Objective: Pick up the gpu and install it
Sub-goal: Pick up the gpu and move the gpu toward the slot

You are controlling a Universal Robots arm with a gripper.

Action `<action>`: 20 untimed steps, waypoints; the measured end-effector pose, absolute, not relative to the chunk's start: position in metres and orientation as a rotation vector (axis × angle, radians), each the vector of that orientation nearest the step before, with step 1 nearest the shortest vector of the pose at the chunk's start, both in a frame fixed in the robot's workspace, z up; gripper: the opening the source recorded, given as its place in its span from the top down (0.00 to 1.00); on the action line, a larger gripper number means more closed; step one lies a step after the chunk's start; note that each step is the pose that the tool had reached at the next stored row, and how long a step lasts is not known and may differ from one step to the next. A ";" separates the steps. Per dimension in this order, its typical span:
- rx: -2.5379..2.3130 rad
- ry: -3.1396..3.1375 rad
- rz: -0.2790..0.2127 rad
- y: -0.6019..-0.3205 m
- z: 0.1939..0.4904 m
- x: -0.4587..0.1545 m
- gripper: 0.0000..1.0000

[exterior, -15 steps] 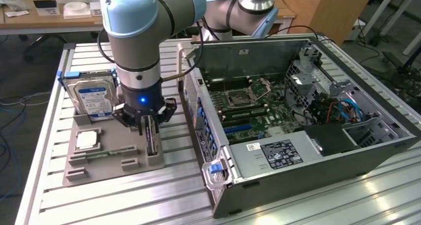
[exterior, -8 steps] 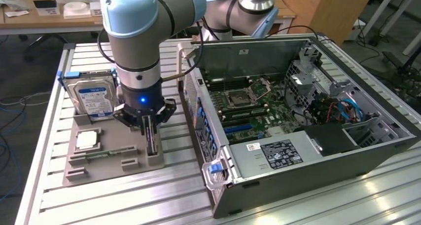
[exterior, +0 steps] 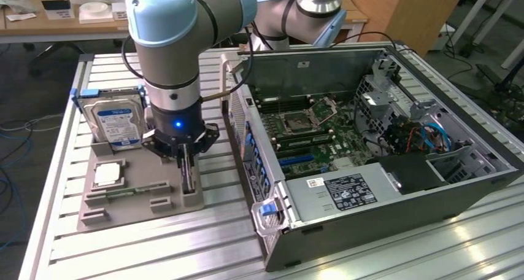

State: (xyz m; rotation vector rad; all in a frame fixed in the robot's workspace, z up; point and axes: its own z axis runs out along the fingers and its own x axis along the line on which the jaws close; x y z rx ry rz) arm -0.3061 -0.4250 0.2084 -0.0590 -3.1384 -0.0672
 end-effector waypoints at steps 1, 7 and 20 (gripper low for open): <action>-0.059 -3.138 -0.067 -0.425 0.208 -0.306 0.72; -0.059 -3.138 -0.067 -0.425 0.208 -0.306 0.72; -0.059 -3.138 -0.069 -0.425 0.216 -0.306 0.72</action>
